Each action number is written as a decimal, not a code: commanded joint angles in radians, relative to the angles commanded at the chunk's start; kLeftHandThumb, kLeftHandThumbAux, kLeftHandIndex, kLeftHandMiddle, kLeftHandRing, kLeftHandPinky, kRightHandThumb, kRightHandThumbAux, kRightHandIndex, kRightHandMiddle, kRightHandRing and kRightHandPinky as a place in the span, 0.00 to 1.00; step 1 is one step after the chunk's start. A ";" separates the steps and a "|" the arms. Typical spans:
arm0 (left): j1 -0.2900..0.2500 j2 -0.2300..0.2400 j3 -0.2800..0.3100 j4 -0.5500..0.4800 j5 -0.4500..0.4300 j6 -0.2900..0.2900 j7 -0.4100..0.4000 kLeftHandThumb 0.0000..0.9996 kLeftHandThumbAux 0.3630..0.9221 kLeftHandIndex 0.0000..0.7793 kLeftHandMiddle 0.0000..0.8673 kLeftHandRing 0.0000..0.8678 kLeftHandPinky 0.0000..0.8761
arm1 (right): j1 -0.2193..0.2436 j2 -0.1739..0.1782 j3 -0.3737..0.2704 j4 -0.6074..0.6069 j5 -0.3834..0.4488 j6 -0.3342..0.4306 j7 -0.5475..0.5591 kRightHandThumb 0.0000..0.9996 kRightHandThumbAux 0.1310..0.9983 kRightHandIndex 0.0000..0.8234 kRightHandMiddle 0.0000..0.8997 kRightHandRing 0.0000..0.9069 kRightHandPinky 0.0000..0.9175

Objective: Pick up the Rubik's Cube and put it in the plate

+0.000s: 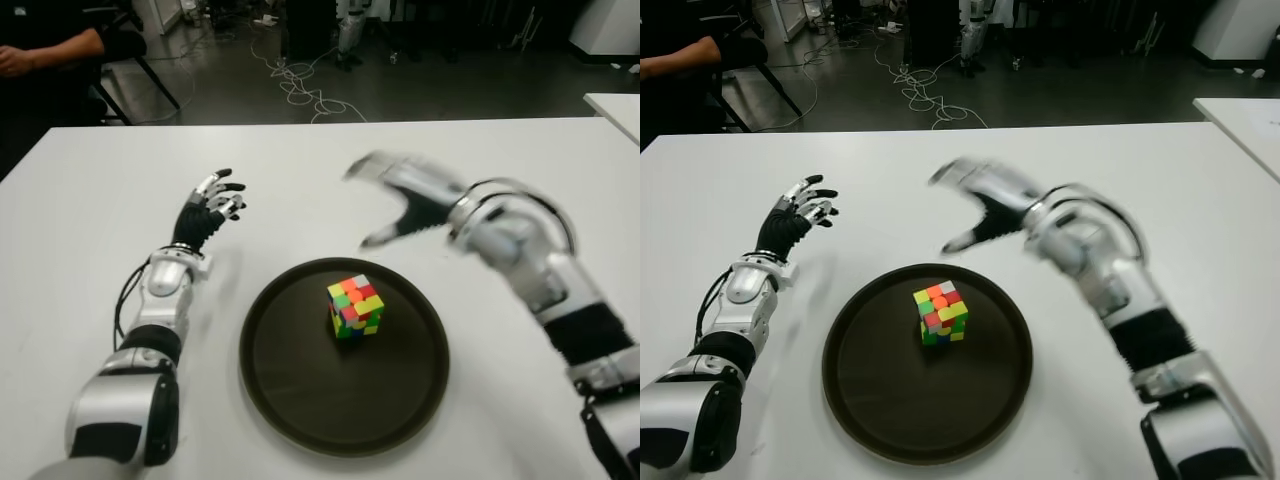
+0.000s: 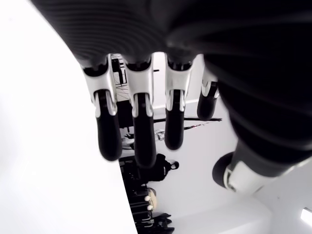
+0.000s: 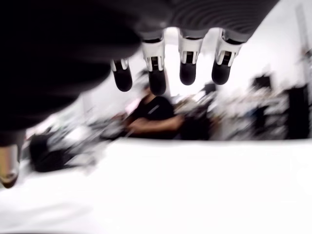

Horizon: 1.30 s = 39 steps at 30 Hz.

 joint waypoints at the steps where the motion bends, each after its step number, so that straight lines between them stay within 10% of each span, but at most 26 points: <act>1: 0.000 0.000 0.001 0.000 -0.001 0.002 0.001 0.46 0.52 0.19 0.34 0.45 0.49 | -0.019 0.005 0.003 0.043 -0.003 0.001 -0.022 0.00 0.36 0.00 0.00 0.00 0.00; 6: -0.003 -0.001 -0.001 0.001 0.003 0.013 0.013 0.46 0.53 0.19 0.34 0.45 0.48 | -0.137 0.094 0.034 0.471 -0.017 0.004 -0.242 0.00 0.35 0.00 0.00 0.00 0.00; 13: -0.006 0.002 -0.010 0.008 0.016 0.022 0.025 0.47 0.53 0.20 0.34 0.44 0.46 | -0.159 0.180 -0.032 0.787 0.067 0.028 -0.383 0.00 0.42 0.00 0.00 0.00 0.01; 26: 0.000 -0.006 -0.002 0.001 0.001 0.011 0.016 0.46 0.56 0.19 0.33 0.44 0.46 | -0.220 0.281 -0.382 0.849 0.488 0.090 -0.238 0.07 0.48 0.13 0.15 0.16 0.15; 39: 0.004 -0.008 -0.004 -0.006 0.000 0.020 0.003 0.45 0.54 0.20 0.33 0.42 0.46 | -0.215 0.343 -0.468 0.830 0.628 0.063 -0.223 0.22 0.63 0.22 0.20 0.26 0.30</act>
